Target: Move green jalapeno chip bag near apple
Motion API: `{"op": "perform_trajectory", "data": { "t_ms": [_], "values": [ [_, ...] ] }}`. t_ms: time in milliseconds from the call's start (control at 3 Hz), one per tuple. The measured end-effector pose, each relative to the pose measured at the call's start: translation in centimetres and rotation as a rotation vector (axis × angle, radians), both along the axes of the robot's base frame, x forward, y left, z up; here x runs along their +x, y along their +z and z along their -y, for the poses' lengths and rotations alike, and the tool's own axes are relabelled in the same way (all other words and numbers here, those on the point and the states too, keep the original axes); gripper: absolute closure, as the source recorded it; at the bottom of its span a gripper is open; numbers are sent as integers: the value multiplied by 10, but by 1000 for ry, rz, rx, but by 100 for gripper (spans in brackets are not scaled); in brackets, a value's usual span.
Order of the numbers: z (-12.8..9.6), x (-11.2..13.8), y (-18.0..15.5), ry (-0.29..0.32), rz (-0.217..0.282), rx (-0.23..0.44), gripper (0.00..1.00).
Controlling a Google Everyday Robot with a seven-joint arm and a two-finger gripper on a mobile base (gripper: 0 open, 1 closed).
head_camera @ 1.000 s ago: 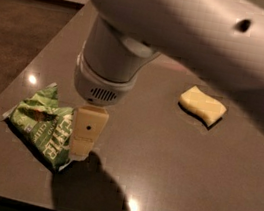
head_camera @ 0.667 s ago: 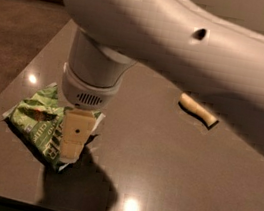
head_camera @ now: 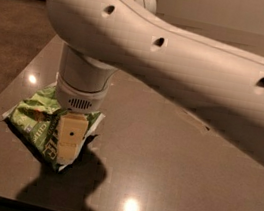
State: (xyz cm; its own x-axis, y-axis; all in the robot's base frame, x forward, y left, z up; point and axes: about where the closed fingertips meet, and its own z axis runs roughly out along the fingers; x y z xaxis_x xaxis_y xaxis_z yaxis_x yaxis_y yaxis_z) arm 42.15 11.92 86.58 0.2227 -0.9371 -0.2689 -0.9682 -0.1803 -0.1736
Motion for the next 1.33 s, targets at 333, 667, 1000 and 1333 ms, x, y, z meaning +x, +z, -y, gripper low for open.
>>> {"op": "perform_trajectory", "data": {
  "t_ms": [333, 667, 1000, 1333],
  "values": [
    [0, 3, -5, 1, -28, -9, 17],
    [4, 8, -4, -2, -65, -13, 41],
    [14, 21, 5, -4, -83, -6, 64],
    [30, 43, 19, -25, -100, 25, 87]
  ]
}}
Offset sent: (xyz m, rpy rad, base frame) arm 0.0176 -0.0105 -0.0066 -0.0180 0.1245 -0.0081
